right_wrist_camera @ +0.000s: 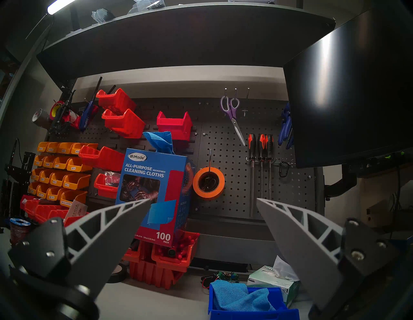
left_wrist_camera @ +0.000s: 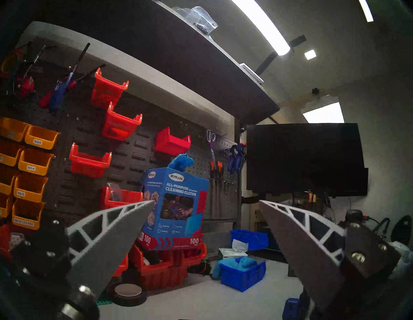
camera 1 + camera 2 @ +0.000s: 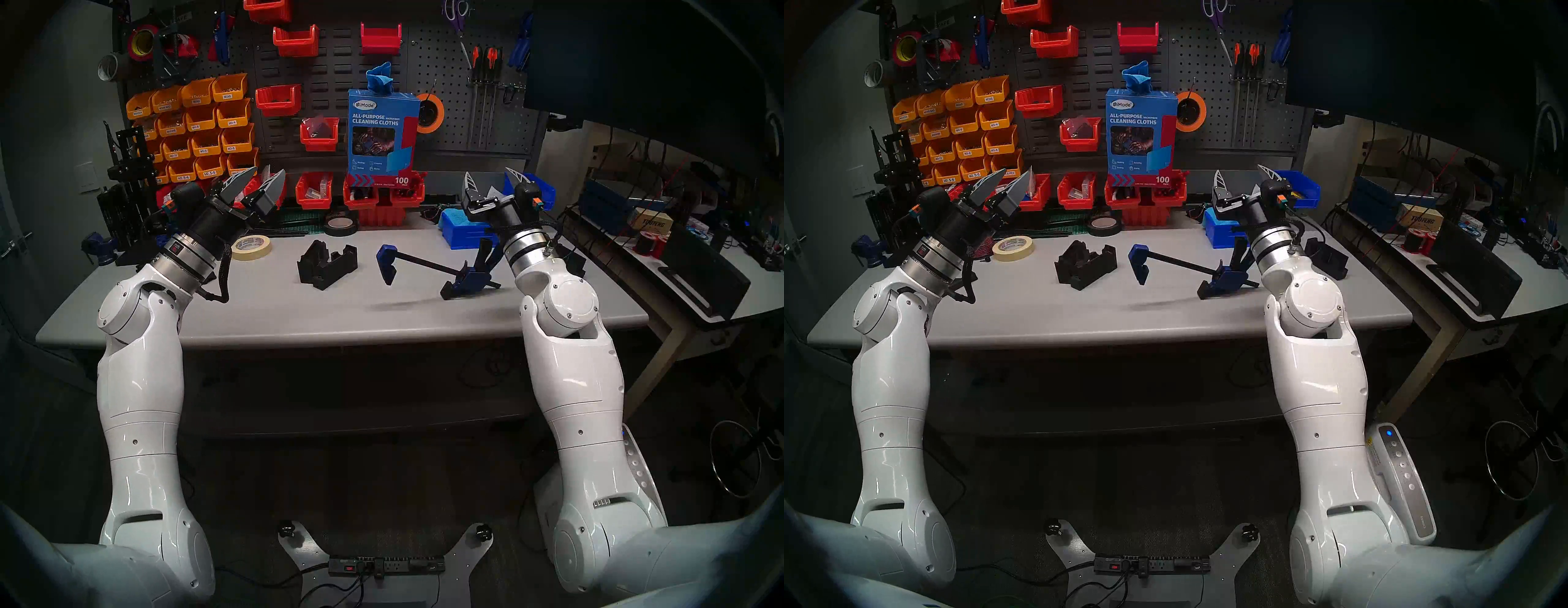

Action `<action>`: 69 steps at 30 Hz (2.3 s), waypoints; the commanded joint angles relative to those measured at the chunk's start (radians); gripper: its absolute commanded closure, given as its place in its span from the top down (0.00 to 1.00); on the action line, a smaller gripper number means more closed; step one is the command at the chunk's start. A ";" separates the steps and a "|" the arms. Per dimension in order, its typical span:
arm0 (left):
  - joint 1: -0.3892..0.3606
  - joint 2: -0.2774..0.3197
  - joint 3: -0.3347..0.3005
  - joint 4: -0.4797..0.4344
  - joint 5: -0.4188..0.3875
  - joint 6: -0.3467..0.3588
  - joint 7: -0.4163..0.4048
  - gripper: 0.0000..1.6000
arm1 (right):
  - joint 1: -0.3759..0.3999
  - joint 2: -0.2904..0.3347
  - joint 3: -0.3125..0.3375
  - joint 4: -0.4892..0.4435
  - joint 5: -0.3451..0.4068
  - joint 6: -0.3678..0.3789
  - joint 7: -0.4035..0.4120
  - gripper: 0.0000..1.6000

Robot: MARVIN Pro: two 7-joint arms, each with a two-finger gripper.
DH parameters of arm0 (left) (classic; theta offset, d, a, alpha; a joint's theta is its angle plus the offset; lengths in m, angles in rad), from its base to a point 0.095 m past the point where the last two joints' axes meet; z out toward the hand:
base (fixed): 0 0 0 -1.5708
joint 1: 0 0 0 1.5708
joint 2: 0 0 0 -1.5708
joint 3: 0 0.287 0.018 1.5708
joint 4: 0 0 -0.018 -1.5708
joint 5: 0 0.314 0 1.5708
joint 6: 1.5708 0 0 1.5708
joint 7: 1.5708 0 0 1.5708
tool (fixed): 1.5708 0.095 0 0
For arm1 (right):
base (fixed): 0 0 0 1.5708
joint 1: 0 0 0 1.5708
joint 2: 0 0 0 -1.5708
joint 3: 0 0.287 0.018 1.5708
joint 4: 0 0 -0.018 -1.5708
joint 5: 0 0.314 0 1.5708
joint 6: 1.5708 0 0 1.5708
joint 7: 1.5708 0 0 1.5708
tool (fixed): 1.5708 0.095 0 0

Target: Clamp the two 3D printed pieces together with the clamp

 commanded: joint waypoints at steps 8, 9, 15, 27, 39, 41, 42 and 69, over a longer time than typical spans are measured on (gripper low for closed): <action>-0.175 0.144 0.113 0.144 -0.031 0.105 -0.242 1.00 | 0.030 0.001 -0.002 -0.037 -0.002 -0.009 0.001 1.00; -0.164 0.150 0.124 0.137 -0.038 0.106 -0.246 1.00 | 0.030 0.001 -0.002 -0.037 -0.002 -0.009 0.001 1.00; -0.199 0.157 0.166 0.177 -0.039 0.122 -0.302 1.00 | 0.030 0.001 -0.002 -0.038 -0.002 -0.009 0.001 1.00; -0.283 0.173 0.267 0.253 -0.024 0.161 -0.423 1.00 | 0.030 0.001 -0.002 -0.039 -0.002 -0.008 0.001 1.00; -0.335 0.161 0.363 0.305 -0.013 0.191 -0.486 1.00 | 0.029 0.001 -0.002 -0.040 -0.003 -0.007 0.000 1.00; -0.343 0.155 0.377 0.317 -0.013 0.192 -0.492 1.00 | 0.029 0.001 -0.002 -0.040 -0.003 -0.007 0.000 1.00; -0.346 0.153 0.383 0.322 -0.011 0.190 -0.493 1.00 | 0.029 0.001 -0.002 -0.040 -0.003 -0.007 0.000 1.00; -0.355 0.102 0.463 0.386 0.052 0.050 -0.413 1.00 | 0.029 0.001 -0.002 -0.041 -0.003 -0.007 0.000 1.00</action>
